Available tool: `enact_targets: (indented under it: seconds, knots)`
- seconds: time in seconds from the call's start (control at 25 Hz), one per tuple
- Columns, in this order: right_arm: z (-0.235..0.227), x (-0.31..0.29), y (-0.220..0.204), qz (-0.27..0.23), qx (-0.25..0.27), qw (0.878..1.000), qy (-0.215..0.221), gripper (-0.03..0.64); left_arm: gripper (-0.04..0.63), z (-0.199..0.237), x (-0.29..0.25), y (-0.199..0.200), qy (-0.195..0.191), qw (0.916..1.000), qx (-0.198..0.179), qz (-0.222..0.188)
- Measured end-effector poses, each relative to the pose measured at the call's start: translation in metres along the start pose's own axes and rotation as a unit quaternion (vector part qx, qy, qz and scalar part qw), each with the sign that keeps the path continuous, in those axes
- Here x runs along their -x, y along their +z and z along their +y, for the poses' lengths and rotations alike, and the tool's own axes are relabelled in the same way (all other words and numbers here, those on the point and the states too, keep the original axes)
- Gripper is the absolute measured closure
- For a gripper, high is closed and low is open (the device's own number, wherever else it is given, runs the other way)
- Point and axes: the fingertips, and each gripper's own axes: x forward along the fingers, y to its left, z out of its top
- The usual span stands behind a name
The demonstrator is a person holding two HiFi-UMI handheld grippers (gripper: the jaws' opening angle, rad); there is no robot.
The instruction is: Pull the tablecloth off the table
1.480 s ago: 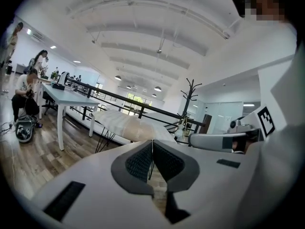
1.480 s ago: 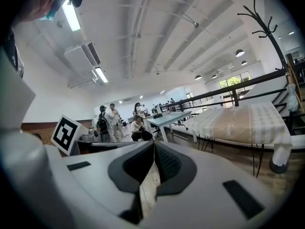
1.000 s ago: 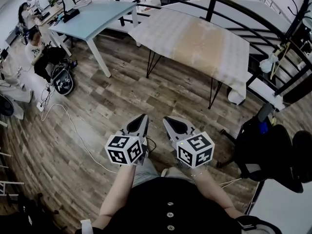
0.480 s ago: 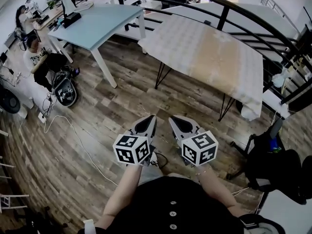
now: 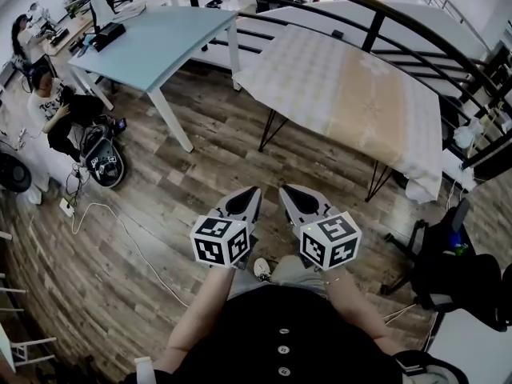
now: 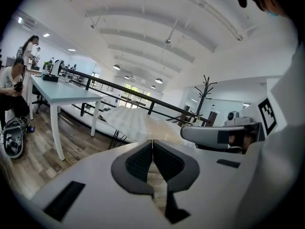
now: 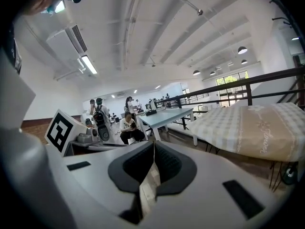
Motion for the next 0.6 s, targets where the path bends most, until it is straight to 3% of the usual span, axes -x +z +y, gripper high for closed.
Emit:
enact_targets:
  seconds: [0.24, 0.6]
  knots:
    - [0.002, -0.017, 0.0, 0.02, 0.004, 1.0, -0.008, 0.589, 0.577, 0.015, -0.006, -0.005, -0.015, 0.9996, 0.016, 0.016]
    - [-0.008, -0.033, 0.003, 0.022, 0.007, 1.0, -0.006, 0.589, 0.577, 0.035, -0.016, 0.007, -0.007, 0.9996, 0.026, 0.005]
